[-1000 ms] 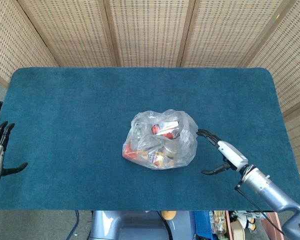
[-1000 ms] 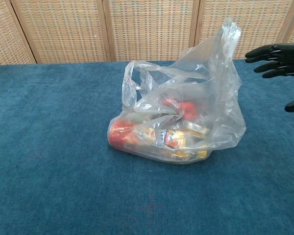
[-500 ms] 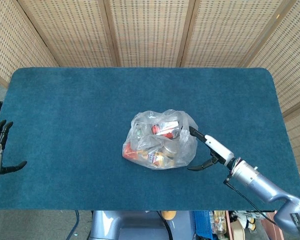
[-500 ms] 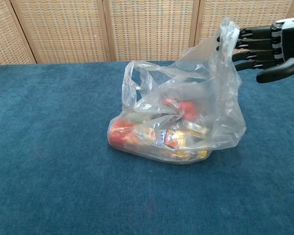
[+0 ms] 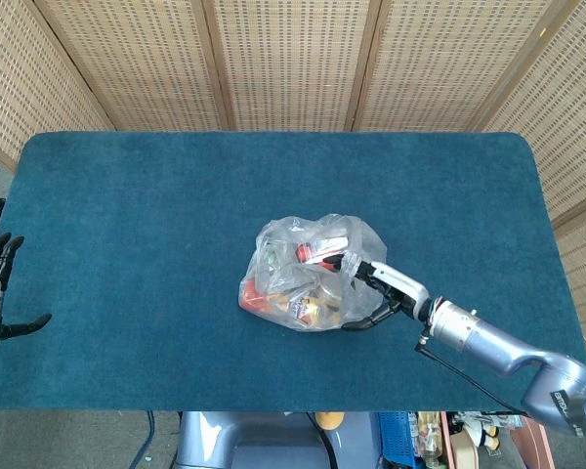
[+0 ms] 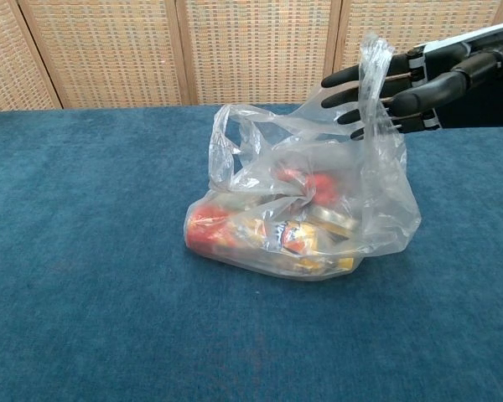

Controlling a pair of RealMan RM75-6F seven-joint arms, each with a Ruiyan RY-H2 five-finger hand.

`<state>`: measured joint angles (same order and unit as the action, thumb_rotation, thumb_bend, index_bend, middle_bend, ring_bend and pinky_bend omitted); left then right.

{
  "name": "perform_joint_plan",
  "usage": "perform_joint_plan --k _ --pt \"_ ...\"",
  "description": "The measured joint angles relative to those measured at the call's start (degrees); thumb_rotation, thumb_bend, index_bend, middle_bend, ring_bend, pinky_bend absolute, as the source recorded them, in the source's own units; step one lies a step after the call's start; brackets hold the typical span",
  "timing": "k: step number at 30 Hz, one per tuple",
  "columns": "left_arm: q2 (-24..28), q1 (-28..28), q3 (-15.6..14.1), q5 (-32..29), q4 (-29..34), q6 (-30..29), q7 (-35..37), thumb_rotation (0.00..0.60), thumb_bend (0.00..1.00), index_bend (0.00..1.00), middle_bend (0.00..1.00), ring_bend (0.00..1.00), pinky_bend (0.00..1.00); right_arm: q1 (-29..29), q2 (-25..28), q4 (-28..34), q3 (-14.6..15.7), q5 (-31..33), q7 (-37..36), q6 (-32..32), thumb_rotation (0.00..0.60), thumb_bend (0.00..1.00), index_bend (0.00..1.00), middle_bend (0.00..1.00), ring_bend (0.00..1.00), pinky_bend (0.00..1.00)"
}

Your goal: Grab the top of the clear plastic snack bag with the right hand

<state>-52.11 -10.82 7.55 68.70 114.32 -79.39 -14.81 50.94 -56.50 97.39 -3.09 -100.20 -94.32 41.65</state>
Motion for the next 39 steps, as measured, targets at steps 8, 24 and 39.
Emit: perform_joint_plan --k 8,24,39 --pt "0.65 -0.12 0.15 -0.33 -0.41 0.58 1.65 0.6 0.13 0.0 0.0 0.0 0.0 3.01 -2.02 -1.81 0.78 1.08 -0.73 -1.94 0.6 0.0 0.15 0.12 0.0 0.0" --pt "0.55 -0.73 0.19 -1.24 -0.55 1.17 1.43 0.6 0.13 0.0 0.0 0.0 0.0 6.85 -5.77 -9.19 2.99 -0.27 -33.29 7.93 0.6 0.0 0.3 0.4 0.27 0.27" --pt "-1.91 -3.74 1.14 1.49 -4.85 3.58 3.07 0.6 0.17 0.0 0.0 0.0 0.0 7.63 -5.68 -12.08 6.59 -1.14 -36.84 12.67 0.6 0.03 0.34 0.46 0.33 0.38"
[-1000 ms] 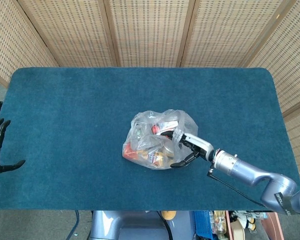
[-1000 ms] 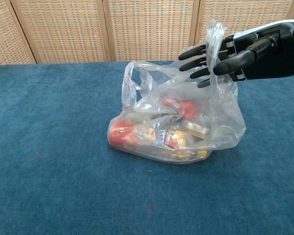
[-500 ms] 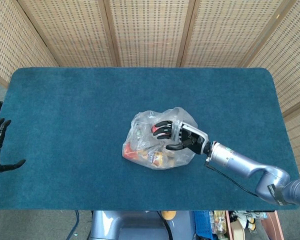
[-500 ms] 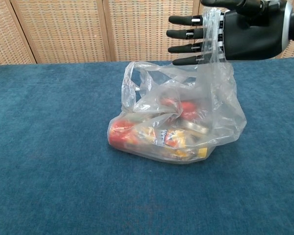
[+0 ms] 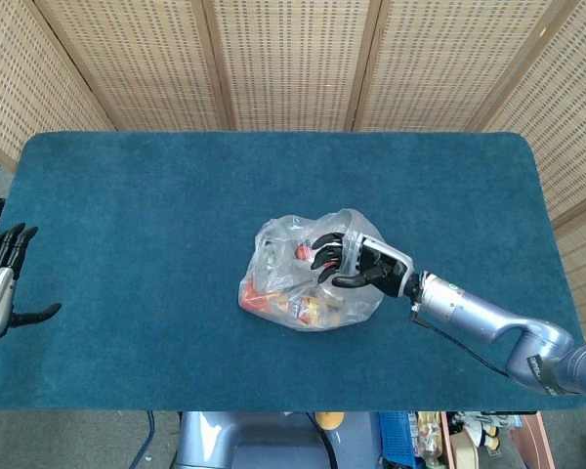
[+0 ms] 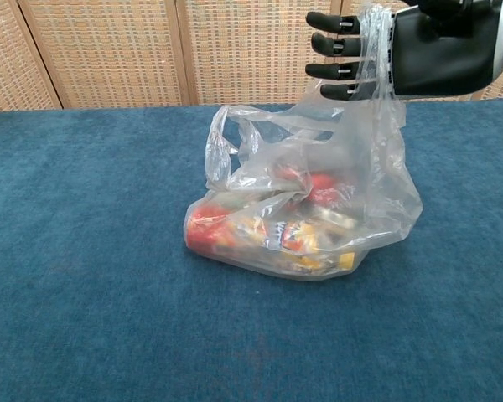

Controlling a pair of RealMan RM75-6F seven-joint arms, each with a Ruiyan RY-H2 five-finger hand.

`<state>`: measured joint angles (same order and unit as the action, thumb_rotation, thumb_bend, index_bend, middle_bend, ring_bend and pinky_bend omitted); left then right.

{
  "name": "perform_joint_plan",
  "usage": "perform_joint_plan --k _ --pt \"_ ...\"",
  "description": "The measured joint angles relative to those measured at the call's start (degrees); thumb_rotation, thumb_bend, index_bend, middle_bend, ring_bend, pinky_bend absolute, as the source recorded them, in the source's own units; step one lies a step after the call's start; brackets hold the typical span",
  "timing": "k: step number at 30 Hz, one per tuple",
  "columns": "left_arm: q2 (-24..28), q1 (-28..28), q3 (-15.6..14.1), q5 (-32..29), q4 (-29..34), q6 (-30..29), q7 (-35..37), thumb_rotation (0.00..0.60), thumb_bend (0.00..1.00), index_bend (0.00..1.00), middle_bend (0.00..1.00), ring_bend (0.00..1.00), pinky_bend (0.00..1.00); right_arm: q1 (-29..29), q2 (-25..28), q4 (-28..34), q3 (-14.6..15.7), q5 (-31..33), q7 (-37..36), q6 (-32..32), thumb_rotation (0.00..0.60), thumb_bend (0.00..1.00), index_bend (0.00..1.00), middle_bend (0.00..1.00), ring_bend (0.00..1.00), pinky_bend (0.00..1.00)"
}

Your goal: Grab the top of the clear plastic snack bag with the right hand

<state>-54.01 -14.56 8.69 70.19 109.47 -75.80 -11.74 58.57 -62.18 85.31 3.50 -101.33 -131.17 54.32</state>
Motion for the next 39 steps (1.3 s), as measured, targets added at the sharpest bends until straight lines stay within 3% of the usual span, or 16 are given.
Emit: perform_joint_plan --k 5,10,15,22,31,39 --pt "-2.78 -5.69 1.17 5.53 -7.61 4.91 2.43 0.6 0.17 0.01 0.0 0.0 0.0 -0.38 1.59 0.57 1.33 0.23 0.48 0.69 0.6 0.03 0.34 0.46 0.33 0.38" --pt "-7.0 -12.75 2.22 10.98 -15.3 10.34 2.71 0.6 0.21 0.13 0.0 0.0 0.0 -0.55 2.09 0.4 2.18 0.17 0.75 0.94 0.6 0.03 0.34 0.46 0.33 0.38" --pt "-11.78 -17.41 2.09 18.0 -23.17 11.44 6.95 0.6 0.22 0.17 0.0 0.0 0.0 -0.56 2.56 -0.01 3.27 -0.3 2.1 1.09 0.6 0.03 0.34 0.46 0.33 0.38" --pt "-23.29 -25.78 1.17 26.85 -38.56 11.93 16.18 0.6 0.26 0.19 0.0 0.0 0.0 -0.57 3.13 -1.19 3.68 0.22 1.54 1.68 0.6 0.03 0.34 0.46 0.33 0.38" --pt "-38.75 -33.66 1.43 30.48 -54.97 9.37 21.44 0.6 0.26 0.18 0.0 0.0 0.0 -0.12 3.95 -2.41 4.23 0.17 0.4 1.92 0.6 0.03 0.34 0.46 0.34 0.38" --pt "-50.23 -39.41 2.81 29.57 -68.33 7.86 26.06 0.6 0.28 0.22 0.0 0.0 0.0 0.17 3.09 -4.63 4.86 -0.07 -1.09 2.07 0.6 0.03 0.34 0.46 0.34 0.38"
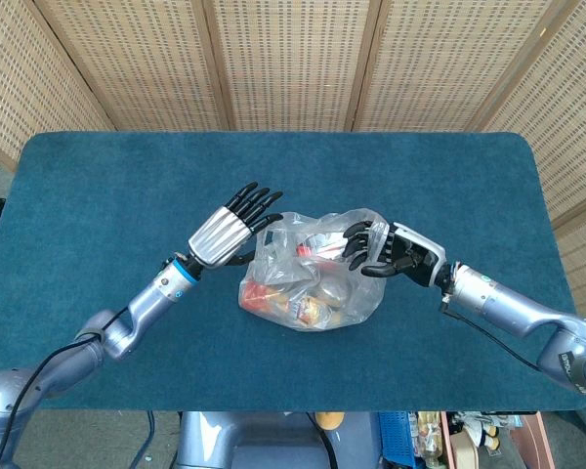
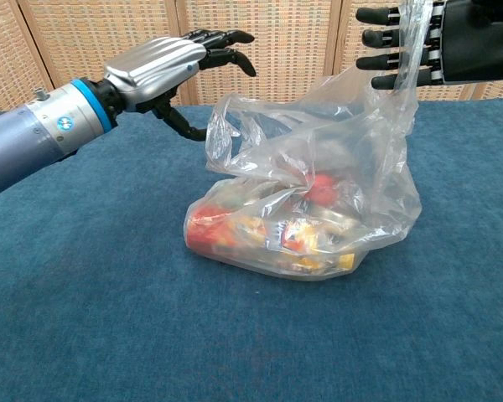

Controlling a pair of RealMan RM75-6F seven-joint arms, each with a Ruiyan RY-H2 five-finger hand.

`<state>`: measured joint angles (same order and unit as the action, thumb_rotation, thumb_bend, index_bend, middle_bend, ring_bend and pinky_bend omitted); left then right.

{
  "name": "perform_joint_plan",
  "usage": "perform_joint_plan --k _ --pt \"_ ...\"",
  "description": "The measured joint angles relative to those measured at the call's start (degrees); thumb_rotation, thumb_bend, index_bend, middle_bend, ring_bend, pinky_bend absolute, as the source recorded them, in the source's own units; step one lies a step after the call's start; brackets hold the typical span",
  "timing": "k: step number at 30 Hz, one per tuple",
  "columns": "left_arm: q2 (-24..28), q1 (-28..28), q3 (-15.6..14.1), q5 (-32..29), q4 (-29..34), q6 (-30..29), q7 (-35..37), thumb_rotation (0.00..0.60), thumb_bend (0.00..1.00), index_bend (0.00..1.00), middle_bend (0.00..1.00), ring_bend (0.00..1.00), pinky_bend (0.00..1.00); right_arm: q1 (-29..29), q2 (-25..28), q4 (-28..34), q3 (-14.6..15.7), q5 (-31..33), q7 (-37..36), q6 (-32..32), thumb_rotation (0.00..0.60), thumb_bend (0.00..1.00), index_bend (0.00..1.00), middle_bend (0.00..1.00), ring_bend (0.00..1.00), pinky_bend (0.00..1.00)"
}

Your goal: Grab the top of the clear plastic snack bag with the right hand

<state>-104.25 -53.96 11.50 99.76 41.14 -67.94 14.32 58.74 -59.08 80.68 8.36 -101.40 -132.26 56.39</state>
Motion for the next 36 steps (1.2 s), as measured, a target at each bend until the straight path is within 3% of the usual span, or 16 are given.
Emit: perform_joint_plan --k 4,9,12,17,25,28,31,33,35,36 --pt "-4.87 -2.72 0.5 -1.28 -6.37 -0.16 2.84 0.6 0.32 0.3 0.0 0.0 0.0 0.05 -0.51 -1.1 0.41 -0.27 -0.58 0.41 0.6 0.04 0.34 0.46 0.34 0.38" --pt "-10.05 -5.12 1.3 -3.53 -12.46 -0.9 6.12 0.6 0.34 0.55 0.0 0.0 0.0 0.21 -0.65 -1.42 1.04 -0.67 -0.72 0.78 0.6 0.04 0.34 0.46 0.34 0.38" --pt "-12.92 -6.38 2.23 -5.58 -15.43 -1.19 8.29 0.6 0.37 0.63 0.0 0.0 0.0 0.25 -0.64 -1.22 1.2 -0.67 -0.6 1.05 0.6 0.04 0.34 0.46 0.34 0.38" --pt "-15.81 -7.89 4.1 -8.32 -17.35 -2.01 11.48 0.6 0.38 0.68 0.0 0.0 0.0 0.28 -0.68 -0.93 1.39 -0.62 -0.1 1.2 0.6 0.04 0.34 0.46 0.34 0.38" --pt "-18.3 -7.79 7.17 -12.13 -18.6 -8.33 18.54 0.6 0.38 0.68 0.0 0.0 0.0 0.2 -0.64 -0.28 1.69 -0.14 1.0 1.04 0.6 0.04 0.34 0.46 0.34 0.38" --pt "-18.61 -7.71 7.89 -13.05 -18.89 -10.6 20.51 0.6 0.38 0.65 0.0 0.0 0.0 0.2 -0.5 0.09 1.72 0.01 1.31 0.96 0.6 0.04 0.34 0.46 0.34 0.38" --pt "-18.61 -7.74 8.63 -14.19 -18.69 -11.79 22.52 0.6 0.37 0.53 0.0 0.0 0.0 0.24 -0.29 0.74 1.73 0.19 1.87 0.87 0.6 0.04 0.34 0.46 0.34 0.38" --pt "-18.51 -7.77 9.01 -14.98 -18.27 -12.23 23.45 0.6 0.36 0.37 0.0 0.0 0.0 0.3 -0.19 1.18 1.65 0.48 2.23 0.66 0.6 0.04 0.34 0.46 0.34 0.38" --pt "-18.21 -7.75 9.14 -15.57 -17.69 -12.61 24.02 0.6 0.33 0.1 0.0 0.0 0.0 0.38 -0.08 1.65 1.47 0.82 2.59 0.46 0.6 0.04 0.34 0.46 0.34 0.38" --pt "-18.01 -7.74 9.13 -15.68 -17.58 -12.72 24.01 0.6 0.33 0.04 0.0 0.0 0.0 0.41 -0.01 1.79 1.34 0.98 2.71 0.44 0.6 0.04 0.34 0.46 0.34 0.37"
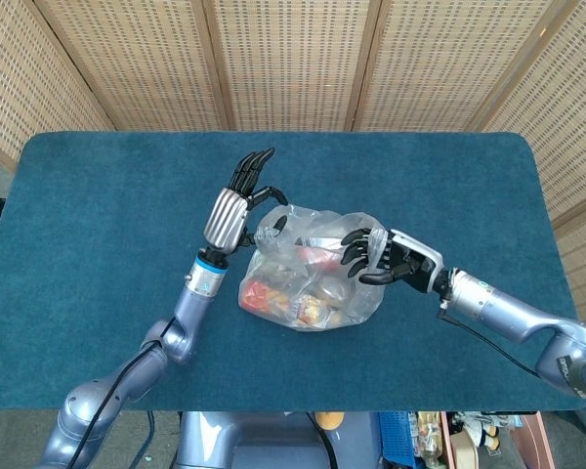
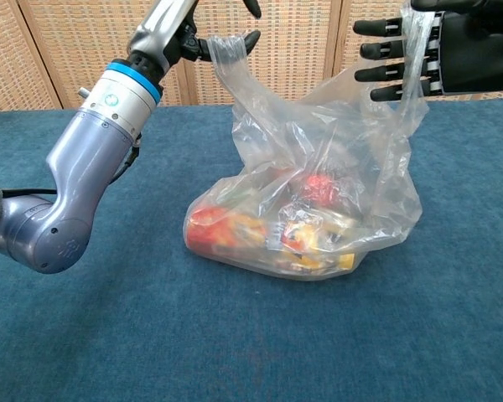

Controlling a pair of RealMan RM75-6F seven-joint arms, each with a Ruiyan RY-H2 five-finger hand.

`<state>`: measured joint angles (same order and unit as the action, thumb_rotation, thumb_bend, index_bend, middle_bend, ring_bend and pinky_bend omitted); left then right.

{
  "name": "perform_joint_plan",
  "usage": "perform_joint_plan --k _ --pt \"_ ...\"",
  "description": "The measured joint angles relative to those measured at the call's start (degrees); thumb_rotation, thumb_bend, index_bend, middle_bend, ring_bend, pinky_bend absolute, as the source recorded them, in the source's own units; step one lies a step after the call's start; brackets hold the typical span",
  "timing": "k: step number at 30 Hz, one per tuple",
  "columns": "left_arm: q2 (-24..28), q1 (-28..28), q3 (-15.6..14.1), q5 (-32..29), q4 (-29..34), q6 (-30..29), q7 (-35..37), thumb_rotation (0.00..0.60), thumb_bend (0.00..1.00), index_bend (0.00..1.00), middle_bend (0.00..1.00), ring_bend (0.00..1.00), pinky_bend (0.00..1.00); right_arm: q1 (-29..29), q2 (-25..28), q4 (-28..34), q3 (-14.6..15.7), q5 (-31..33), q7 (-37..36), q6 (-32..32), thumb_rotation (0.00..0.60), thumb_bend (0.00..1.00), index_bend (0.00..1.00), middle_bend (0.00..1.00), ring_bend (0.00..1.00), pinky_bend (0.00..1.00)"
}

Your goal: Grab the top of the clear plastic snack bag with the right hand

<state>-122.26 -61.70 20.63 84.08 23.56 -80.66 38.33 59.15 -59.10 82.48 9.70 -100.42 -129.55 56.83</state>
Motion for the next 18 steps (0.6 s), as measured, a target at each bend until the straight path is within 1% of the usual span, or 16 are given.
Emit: perform_joint_plan --k 1,9,13,18 --pt "0.21 0.01 -0.04 -0.06 0.14 -0.11 -0.07 0.6 0.32 0.0 0.0 0.0 0.0 0.03 0.08 0.18 -0.12 0.2 0.2 -0.06 0.6 0.04 0.34 0.46 0.34 0.37" --pt "3.19 -0.55 -0.74 0.46 2.95 -2.15 -2.17 0.6 0.31 0.0 0.0 0.0 0.0 0.08 0.61 2.58 -2.06 3.32 3.58 -1.49 0.6 0.04 0.36 0.46 0.32 0.34" --pt "5.35 -0.99 -1.1 1.05 5.31 -3.05 -4.16 0.6 0.3 0.0 0.0 0.0 0.0 -0.07 0.56 3.77 -3.17 4.92 5.45 -2.15 0.6 0.04 0.36 0.46 0.28 0.19" --pt "8.16 -1.45 -1.31 1.71 9.19 -3.84 -6.75 0.6 0.29 0.0 0.0 0.0 0.0 -0.53 0.25 5.45 -4.91 8.02 8.65 -3.09 0.6 0.04 0.36 0.46 0.26 0.19"
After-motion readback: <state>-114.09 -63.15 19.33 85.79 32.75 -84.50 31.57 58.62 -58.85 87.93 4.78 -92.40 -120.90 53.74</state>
